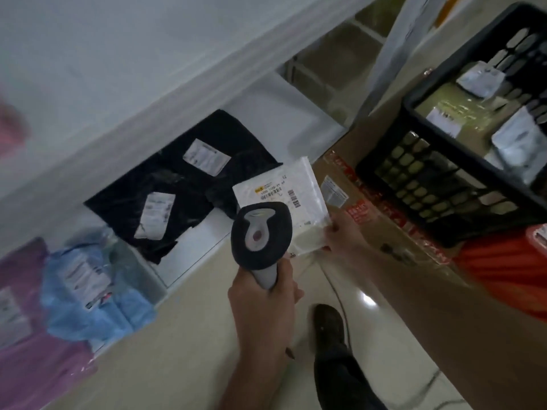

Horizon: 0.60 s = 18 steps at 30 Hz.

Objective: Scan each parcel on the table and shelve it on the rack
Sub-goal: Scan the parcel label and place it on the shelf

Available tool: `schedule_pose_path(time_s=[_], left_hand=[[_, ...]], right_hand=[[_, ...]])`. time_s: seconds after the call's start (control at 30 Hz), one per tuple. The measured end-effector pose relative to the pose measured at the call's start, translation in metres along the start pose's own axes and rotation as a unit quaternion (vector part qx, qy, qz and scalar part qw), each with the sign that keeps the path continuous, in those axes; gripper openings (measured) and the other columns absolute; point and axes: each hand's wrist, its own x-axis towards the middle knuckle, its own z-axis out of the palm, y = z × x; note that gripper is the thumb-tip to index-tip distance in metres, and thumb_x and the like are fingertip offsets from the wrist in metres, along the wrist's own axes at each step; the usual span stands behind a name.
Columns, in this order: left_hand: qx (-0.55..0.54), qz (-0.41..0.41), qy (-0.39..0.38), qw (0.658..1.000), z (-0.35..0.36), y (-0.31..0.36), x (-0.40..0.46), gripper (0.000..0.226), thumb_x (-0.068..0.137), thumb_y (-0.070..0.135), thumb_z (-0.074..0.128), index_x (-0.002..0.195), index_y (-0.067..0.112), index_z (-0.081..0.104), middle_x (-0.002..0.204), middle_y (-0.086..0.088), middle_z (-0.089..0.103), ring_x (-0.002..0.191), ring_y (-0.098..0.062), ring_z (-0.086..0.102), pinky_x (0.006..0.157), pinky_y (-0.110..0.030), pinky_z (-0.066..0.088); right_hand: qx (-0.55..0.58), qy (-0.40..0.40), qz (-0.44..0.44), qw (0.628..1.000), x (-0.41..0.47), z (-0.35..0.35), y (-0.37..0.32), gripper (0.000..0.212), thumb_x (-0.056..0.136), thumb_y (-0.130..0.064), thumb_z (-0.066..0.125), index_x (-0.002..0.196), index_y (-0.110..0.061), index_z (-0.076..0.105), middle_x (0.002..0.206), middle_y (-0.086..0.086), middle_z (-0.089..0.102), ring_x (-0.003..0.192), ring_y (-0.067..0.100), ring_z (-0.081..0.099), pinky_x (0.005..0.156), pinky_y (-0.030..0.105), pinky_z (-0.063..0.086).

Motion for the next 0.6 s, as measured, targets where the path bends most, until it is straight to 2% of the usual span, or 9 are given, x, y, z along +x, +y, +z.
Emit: schedule_pose_path(time_s=[0.07, 0.1, 0.17, 0.27, 0.37, 0.43, 0.5, 0.53, 0.6], left_hand=[[0.001, 0.001, 0.011, 1.0, 0.041, -0.005, 0.028, 0.026, 0.091, 0.02, 0.065, 0.08, -0.004, 0.065, 0.06, -0.013, 0.067, 0.049, -0.016, 0.066, 0.048, -0.01, 0.047], [-0.002, 0.004, 0.018, 1.0, 0.059, -0.007, 0.042, 0.026, 0.091, 0.02, 0.064, 0.08, -0.003, 0.065, 0.061, -0.013, 0.067, 0.05, -0.017, 0.066, 0.048, -0.011, 0.047], [0.002, 0.015, 0.03, 0.999, 0.089, -0.012, 0.068, 0.025, 0.091, 0.02, 0.064, 0.081, -0.002, 0.064, 0.062, -0.013, 0.067, 0.051, -0.019, 0.067, 0.048, -0.014, 0.049], [0.015, 0.033, 0.041, 0.999, 0.124, -0.018, 0.105, 0.025, 0.091, 0.021, 0.065, 0.08, -0.002, 0.064, 0.062, -0.011, 0.067, 0.051, -0.015, 0.068, 0.049, -0.015, 0.05], [0.024, 0.051, 0.048, 0.997, 0.147, -0.021, 0.136, 0.023, 0.09, 0.02, 0.065, 0.08, -0.001, 0.064, 0.061, -0.01, 0.066, 0.052, -0.016, 0.068, 0.049, -0.014, 0.05], [0.028, 0.058, 0.047, 0.997, 0.156, -0.021, 0.153, 0.023, 0.09, 0.018, 0.065, 0.08, -0.002, 0.064, 0.062, -0.011, 0.066, 0.053, -0.017, 0.068, 0.049, -0.012, 0.049], [0.037, 0.069, 0.045, 0.996, 0.162, -0.023, 0.167, 0.023, 0.089, 0.017, 0.066, 0.078, -0.003, 0.064, 0.063, -0.013, 0.066, 0.054, -0.018, 0.067, 0.049, -0.012, 0.049], [0.04, 0.074, 0.045, 0.995, 0.164, -0.024, 0.173, 0.022, 0.089, 0.017, 0.066, 0.078, -0.002, 0.065, 0.064, -0.013, 0.066, 0.054, -0.018, 0.067, 0.049, -0.012, 0.049], [0.043, 0.081, 0.047, 0.995, 0.168, -0.026, 0.182, 0.02, 0.089, 0.018, 0.066, 0.079, 0.0, 0.065, 0.066, -0.013, 0.066, 0.057, -0.021, 0.068, 0.048, -0.012, 0.049]], right_hand=[[-0.027, 0.015, -0.02, 0.999, 0.049, -0.016, -0.005, 0.035, 0.103, -0.006, 0.034, 0.132, -0.016, 0.051, 0.104, -0.001, 0.059, 0.082, 0.01, 0.059, 0.055, 0.016, 0.052], [-0.028, 0.023, -0.028, 0.999, 0.072, -0.023, -0.01, 0.035, 0.104, -0.007, 0.034, 0.135, -0.015, 0.049, 0.108, 0.0, 0.06, 0.086, 0.012, 0.059, 0.059, 0.016, 0.051], [-0.038, 0.027, -0.046, 0.998, 0.12, -0.032, -0.017, 0.037, 0.103, -0.008, 0.038, 0.138, -0.013, 0.047, 0.122, 0.003, 0.059, 0.098, 0.019, 0.059, 0.072, 0.024, 0.053], [-0.03, 0.041, -0.077, 0.996, 0.18, -0.033, -0.032, 0.032, 0.098, 0.003, 0.038, 0.122, -0.012, 0.054, 0.119, 0.01, 0.061, 0.097, 0.027, 0.062, 0.075, 0.031, 0.055], [-0.068, 0.029, -0.127, 0.989, 0.221, -0.034, -0.052, 0.044, 0.096, 0.008, 0.035, 0.134, -0.011, 0.048, 0.121, 0.017, 0.059, 0.09, 0.024, 0.059, 0.06, 0.019, 0.049], [-0.03, -0.002, -0.131, 0.991, 0.246, -0.032, -0.062, 0.053, 0.095, 0.014, 0.033, 0.141, -0.01, 0.043, 0.131, 0.022, 0.054, 0.104, 0.032, 0.059, 0.059, 0.016, 0.048], [-0.011, 0.025, -0.128, 0.991, 0.272, -0.025, -0.071, 0.064, 0.092, 0.017, 0.036, 0.146, -0.017, 0.042, 0.14, 0.011, 0.052, 0.119, 0.024, 0.056, 0.068, 0.004, 0.046], [-0.039, 0.05, -0.14, 0.988, 0.283, -0.021, -0.073, 0.067, 0.093, 0.014, 0.039, 0.149, -0.022, 0.036, 0.143, 0.007, 0.049, 0.121, 0.021, 0.053, 0.08, 0.008, 0.045], [-0.204, 0.107, -0.189, 0.955, 0.299, -0.015, -0.075, 0.067, 0.098, 0.0, 0.045, 0.154, -0.028, 0.021, 0.142, 0.009, 0.041, 0.124, 0.024, 0.045, 0.098, 0.026, 0.042]])
